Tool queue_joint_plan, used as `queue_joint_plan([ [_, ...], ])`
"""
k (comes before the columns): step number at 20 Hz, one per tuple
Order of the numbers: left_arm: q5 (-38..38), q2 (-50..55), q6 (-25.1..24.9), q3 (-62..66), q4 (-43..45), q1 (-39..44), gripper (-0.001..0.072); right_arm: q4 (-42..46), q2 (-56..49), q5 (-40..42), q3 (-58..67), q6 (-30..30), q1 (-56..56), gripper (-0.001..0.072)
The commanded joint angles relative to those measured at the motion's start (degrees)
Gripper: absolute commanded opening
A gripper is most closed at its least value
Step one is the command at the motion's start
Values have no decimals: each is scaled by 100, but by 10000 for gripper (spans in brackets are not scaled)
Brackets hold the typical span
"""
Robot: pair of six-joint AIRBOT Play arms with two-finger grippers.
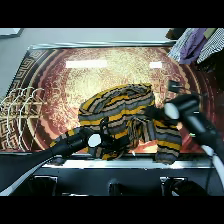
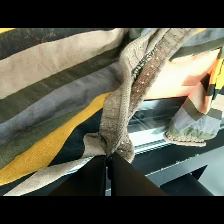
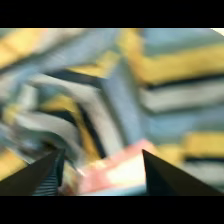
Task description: Fold the clothes and pants, and hang the long-sleeved shirts on hangers.
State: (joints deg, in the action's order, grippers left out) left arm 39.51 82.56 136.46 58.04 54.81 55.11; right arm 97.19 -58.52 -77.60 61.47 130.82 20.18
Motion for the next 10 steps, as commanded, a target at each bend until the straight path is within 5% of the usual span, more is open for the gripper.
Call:
queue_joint_plan([
  [1,4,4,-20,0,7,-13,27,-1150,859,-863,-481,-621,-861,601],
  [5,2,4,-83,0,22,-13,28,-2907,1504,94,-2114,243,-892,603],
  [10,4,4,-299,0,24,-15,28,-4166,1552,1333,-3488,466,-892,593],
])
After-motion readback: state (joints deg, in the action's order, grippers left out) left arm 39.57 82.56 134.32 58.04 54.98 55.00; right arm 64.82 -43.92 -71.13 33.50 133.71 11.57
